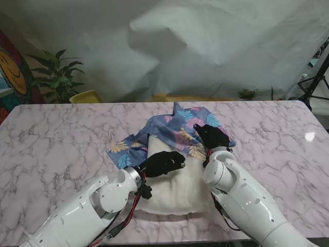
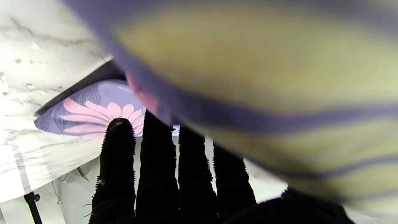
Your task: Put a pillowcase on a pillow
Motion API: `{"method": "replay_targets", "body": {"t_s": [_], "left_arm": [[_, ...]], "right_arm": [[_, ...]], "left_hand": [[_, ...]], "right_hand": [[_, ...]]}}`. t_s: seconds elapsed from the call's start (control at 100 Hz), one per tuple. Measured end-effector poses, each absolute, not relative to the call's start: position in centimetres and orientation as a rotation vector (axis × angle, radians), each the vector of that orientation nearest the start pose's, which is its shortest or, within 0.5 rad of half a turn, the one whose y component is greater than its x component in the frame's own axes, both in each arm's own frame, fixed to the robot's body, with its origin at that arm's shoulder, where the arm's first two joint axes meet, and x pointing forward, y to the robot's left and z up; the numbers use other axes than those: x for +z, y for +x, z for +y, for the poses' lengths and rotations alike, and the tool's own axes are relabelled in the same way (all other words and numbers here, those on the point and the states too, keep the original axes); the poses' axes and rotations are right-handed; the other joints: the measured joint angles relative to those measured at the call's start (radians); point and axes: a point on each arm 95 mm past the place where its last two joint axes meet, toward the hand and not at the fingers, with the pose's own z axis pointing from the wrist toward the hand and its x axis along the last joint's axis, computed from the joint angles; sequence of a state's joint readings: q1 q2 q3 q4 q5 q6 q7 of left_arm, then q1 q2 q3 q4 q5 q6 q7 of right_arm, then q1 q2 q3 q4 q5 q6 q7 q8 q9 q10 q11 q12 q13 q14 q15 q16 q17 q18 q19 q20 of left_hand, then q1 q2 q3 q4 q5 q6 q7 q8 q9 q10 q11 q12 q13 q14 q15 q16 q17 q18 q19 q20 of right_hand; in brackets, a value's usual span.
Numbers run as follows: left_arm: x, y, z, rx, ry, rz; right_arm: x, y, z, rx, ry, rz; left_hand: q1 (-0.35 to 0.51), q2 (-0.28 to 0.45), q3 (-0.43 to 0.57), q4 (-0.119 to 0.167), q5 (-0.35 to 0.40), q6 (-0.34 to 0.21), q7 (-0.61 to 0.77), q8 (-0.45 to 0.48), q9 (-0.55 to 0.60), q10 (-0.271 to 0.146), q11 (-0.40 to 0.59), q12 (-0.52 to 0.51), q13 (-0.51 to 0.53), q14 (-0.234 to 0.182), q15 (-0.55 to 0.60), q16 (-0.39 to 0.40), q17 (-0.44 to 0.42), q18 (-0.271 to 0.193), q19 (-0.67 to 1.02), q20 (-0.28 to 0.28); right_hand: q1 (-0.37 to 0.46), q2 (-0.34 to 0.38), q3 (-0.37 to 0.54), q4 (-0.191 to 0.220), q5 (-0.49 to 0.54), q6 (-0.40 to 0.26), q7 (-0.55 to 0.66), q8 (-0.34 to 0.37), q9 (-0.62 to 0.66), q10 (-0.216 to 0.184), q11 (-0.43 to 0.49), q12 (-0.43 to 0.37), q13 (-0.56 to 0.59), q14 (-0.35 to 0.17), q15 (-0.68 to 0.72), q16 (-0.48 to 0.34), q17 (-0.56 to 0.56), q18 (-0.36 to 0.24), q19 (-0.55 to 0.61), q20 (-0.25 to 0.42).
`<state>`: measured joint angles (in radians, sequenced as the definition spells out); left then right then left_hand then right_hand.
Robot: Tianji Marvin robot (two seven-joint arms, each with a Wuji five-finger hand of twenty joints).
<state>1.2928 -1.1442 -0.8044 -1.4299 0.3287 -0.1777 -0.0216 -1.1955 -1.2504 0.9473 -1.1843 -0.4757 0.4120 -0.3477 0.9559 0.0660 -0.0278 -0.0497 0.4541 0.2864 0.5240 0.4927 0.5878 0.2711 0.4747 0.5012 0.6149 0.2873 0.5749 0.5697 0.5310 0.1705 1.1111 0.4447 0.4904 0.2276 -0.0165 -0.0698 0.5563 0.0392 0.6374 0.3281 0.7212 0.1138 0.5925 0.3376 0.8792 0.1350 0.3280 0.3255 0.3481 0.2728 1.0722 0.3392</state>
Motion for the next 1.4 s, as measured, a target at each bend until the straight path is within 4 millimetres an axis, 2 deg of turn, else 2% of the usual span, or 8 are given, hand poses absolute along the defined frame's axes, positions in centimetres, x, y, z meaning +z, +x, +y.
{"method": "replay_targets", "body": {"t_s": [0.31,0.54,0.59,0.69,0.83,0.94,1.09,1.4], "left_arm": [[-32.2,40.8,-12.1,-2.108,-1.397,1.410],[-30.9,43.3,-10.4,-2.075,-1.287,1.119],[-30.9,44.1,-9.9,-1.984,-1.312,1.140],[-30.4,45.1,-8.6,-1.812,-1.488,1.289],[-31.6,46.6,-7.2,-1.719,-1.480,1.504],[-33.1,47.2,-6.1,-1.719,-1.558,1.486],[-34.3,45.7,-6.6,-1.826,-1.718,1.483],[-35.7,42.9,-8.1,-1.899,-1.841,1.368]], "right_arm": [[-31.2,49.9,0.9,1.413,1.538,0.877],[-27.1,43.7,0.8,1.405,1.350,0.792],[-26.9,42.0,0.7,1.393,1.370,0.800],[-27.6,38.9,1.0,1.440,1.534,0.879],[-30.0,36.7,2.0,1.478,1.628,0.985],[-32.0,36.9,2.8,1.483,1.657,1.024],[-34.5,39.3,3.3,1.470,1.689,1.046],[-34.5,44.1,3.0,1.502,1.649,0.960]], "left_hand": [[0.063,-0.001,0.000,0.000,0.029,-0.099,0.108,0.046,0.075,-0.090,0.051,0.004,0.060,-0.030,0.048,0.040,0.052,-0.025,0.191,0.051],[0.075,-0.033,-0.003,0.000,0.069,-0.171,0.172,0.042,0.085,-0.139,0.066,0.018,0.027,-0.048,0.061,0.070,-0.021,-0.038,0.188,0.064],[0.074,-0.032,-0.003,0.000,0.069,-0.171,0.156,0.030,0.064,-0.137,0.034,0.016,-0.018,-0.050,-0.002,0.044,-0.083,-0.033,0.102,0.063],[0.060,-0.006,-0.001,0.000,0.059,-0.143,0.069,0.025,-0.006,-0.110,-0.026,-0.005,-0.116,0.002,-0.109,-0.013,-0.205,0.014,-0.051,0.042],[0.044,0.000,-0.013,0.000,0.058,-0.140,0.052,0.027,-0.016,-0.105,-0.028,-0.007,-0.114,0.013,-0.131,-0.040,-0.236,0.035,-0.111,0.038],[0.044,0.000,-0.009,0.000,0.058,-0.120,0.070,0.050,-0.016,-0.100,-0.035,-0.010,-0.094,0.024,-0.131,-0.043,-0.207,0.048,-0.108,0.038],[0.048,0.000,-0.009,0.000,0.076,-0.107,0.102,0.058,0.000,-0.060,-0.038,-0.013,0.004,0.023,-0.100,-0.041,-0.095,0.056,-0.047,0.040],[0.063,0.000,-0.002,0.000,0.076,-0.077,0.105,0.047,0.000,-0.012,-0.022,-0.011,0.023,0.042,-0.051,-0.020,-0.032,0.071,-0.014,0.040]], "right_hand": [[0.000,-0.021,0.000,0.000,-0.041,-0.024,-0.009,-0.002,-0.064,-0.014,0.004,-0.004,-0.097,-0.032,0.000,-0.015,-0.063,-0.012,-0.019,-0.010],[0.011,-0.053,0.001,0.001,-0.010,-0.032,0.026,-0.003,-0.026,-0.015,0.029,0.002,-0.085,-0.032,-0.001,-0.016,-0.049,-0.015,-0.014,-0.010],[0.015,-0.053,0.001,0.001,0.062,-0.052,0.072,0.013,0.045,-0.016,0.043,0.010,-0.022,-0.032,0.041,0.002,-0.008,-0.015,0.007,-0.009],[0.016,-0.052,0.001,0.001,0.173,-0.080,0.139,0.051,0.166,-0.026,0.062,0.030,0.089,-0.025,0.094,0.041,0.069,-0.015,0.054,0.013],[0.016,-0.052,0.001,0.001,0.231,-0.101,0.164,0.076,0.243,-0.029,0.075,0.050,0.163,-0.025,0.120,0.058,0.126,-0.014,0.086,0.026],[0.024,-0.052,0.001,0.001,0.232,-0.101,0.167,0.076,0.246,-0.029,0.075,0.052,0.163,-0.025,0.120,0.067,0.133,-0.014,0.088,0.027],[0.024,-0.052,0.001,0.001,0.231,-0.102,0.178,0.099,0.245,-0.029,0.085,0.066,0.163,-0.025,0.124,0.079,0.133,-0.014,0.088,0.027],[0.024,-0.052,0.001,0.001,0.230,-0.102,0.179,0.100,0.245,-0.029,0.085,0.066,0.163,-0.023,0.124,0.079,0.133,-0.014,0.088,0.027]]}}
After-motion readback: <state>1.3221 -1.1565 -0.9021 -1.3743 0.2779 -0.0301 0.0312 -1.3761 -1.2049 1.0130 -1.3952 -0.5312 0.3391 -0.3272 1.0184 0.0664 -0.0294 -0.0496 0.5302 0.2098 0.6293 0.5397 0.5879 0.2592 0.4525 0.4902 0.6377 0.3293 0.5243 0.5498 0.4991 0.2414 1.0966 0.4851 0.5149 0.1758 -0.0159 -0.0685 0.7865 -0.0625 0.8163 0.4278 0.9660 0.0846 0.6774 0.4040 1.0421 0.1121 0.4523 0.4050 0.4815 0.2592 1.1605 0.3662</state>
